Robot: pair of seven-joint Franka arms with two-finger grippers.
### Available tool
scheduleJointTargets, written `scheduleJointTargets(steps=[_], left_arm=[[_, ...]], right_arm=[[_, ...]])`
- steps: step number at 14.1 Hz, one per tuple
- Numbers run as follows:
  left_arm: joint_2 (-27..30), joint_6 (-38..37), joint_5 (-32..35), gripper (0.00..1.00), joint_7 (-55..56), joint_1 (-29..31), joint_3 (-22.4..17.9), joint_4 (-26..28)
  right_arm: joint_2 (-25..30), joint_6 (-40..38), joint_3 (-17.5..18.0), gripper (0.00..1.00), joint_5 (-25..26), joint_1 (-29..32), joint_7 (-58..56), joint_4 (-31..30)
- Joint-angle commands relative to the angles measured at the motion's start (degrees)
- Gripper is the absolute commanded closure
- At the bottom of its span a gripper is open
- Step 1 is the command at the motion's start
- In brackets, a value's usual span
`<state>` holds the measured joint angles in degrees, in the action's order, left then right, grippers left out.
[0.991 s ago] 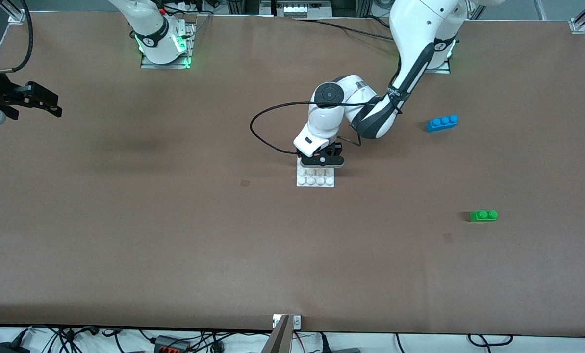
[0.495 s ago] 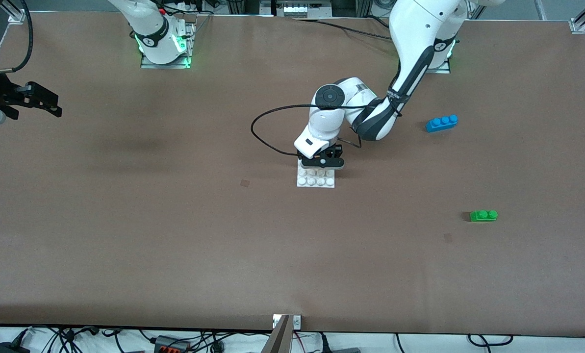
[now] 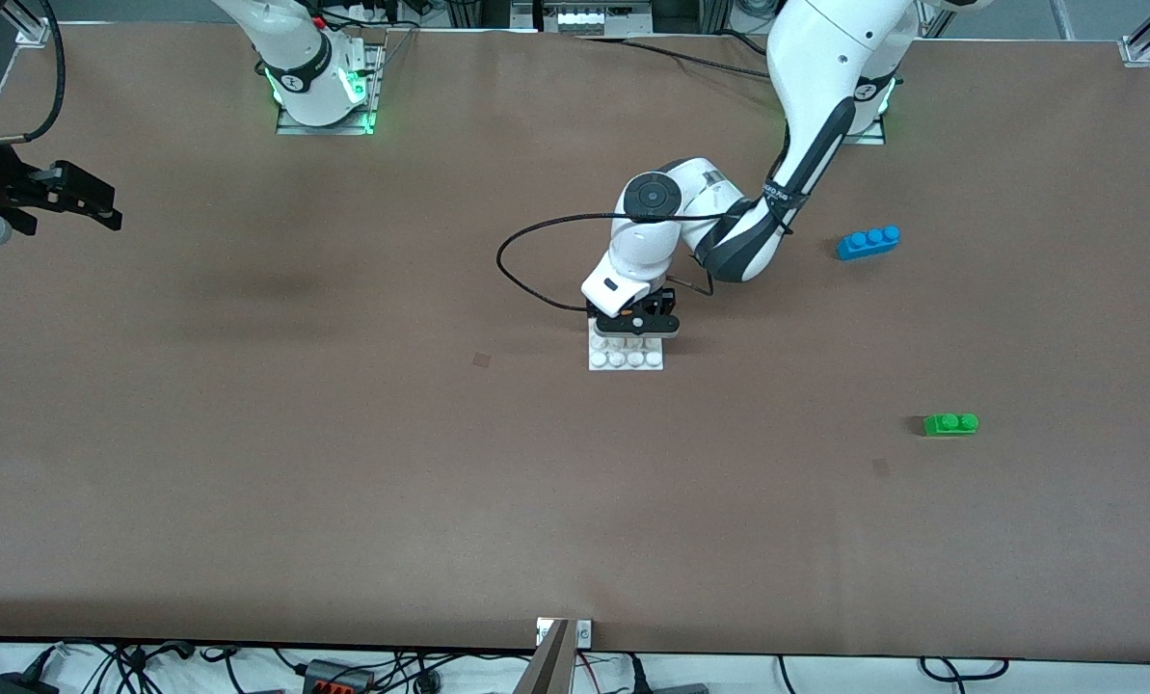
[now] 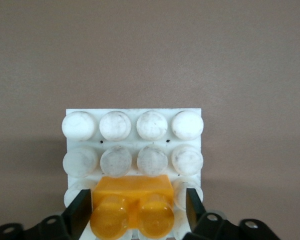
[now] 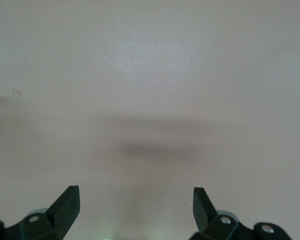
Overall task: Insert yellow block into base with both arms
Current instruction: 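Open the left gripper and lift it away from the block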
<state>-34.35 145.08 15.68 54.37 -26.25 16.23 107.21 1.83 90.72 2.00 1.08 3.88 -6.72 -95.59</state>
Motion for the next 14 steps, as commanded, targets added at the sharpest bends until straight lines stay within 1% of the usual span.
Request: scheduleJointTargets(steps=[1, 3, 4, 6, 7, 9, 11, 12, 13, 14], left_arm=[[1.38, -6.01, 1.81, 0.00, 0.65, 2.78, 2.05, -3.05], [3.05, -13.39, 1.81, 0.00, 0.48, 5.93, 5.37, -6.56], [4.36, -14.38, 1.81, 0.00, 0.30, 8.39, 6.26, -6.66], [6.30, -14.65, 1.90, 0.00, 0.13, 11.99, 6.45, -6.75], [6.57, -14.65, 1.81, 0.00, -2.05, 14.63, 6.53, -6.75], [7.27, -17.01, 1.12, 0.00, -10.64, 18.59, 6.54, -7.63], [8.06, -24.37, 0.76, 0.00, -18.12, 22.45, 6.62, -11.04], [9.37, -28.32, -0.02, 0.00, -23.03, 23.26, 6.36, -12.28], [11.04, -30.02, -2.73, 0.00, -27.95, 24.66, 5.66, -12.38], [12.80, -30.56, -7.63, 0.00, -34.00, 27.98, 5.57, -12.12]], right_arm=[[-0.33, -0.19, 0.46, 0.00, 0.33, 0.42, 0.40, 0.75], [-0.33, -0.19, 0.46, 0.00, 0.33, 0.42, 0.40, 0.75], [-0.33, -0.19, 0.46, 0.00, 0.33, 0.42, 0.40, 0.84], [-0.33, -0.19, 0.46, 0.00, 0.33, 0.42, 0.40, 0.75], [-0.33, -0.19, 0.46, 0.00, 0.33, 0.42, 0.40, 0.75], [-0.33, -0.19, 0.46, 0.00, 0.33, 0.42, 0.40, 0.75], [-0.33, -0.19, 0.46, 0.00, 0.33, 0.42, 0.40, 0.75], [-0.33, -0.19, 0.46, 0.00, 0.33, 0.51, 0.40, 0.75], [-0.33, -0.19, 0.46, 0.00, 0.33, 0.51, 0.40, 0.75], [-0.33, -0.19, 0.46, 0.00, 0.33, 0.51, 0.40, 0.75]])
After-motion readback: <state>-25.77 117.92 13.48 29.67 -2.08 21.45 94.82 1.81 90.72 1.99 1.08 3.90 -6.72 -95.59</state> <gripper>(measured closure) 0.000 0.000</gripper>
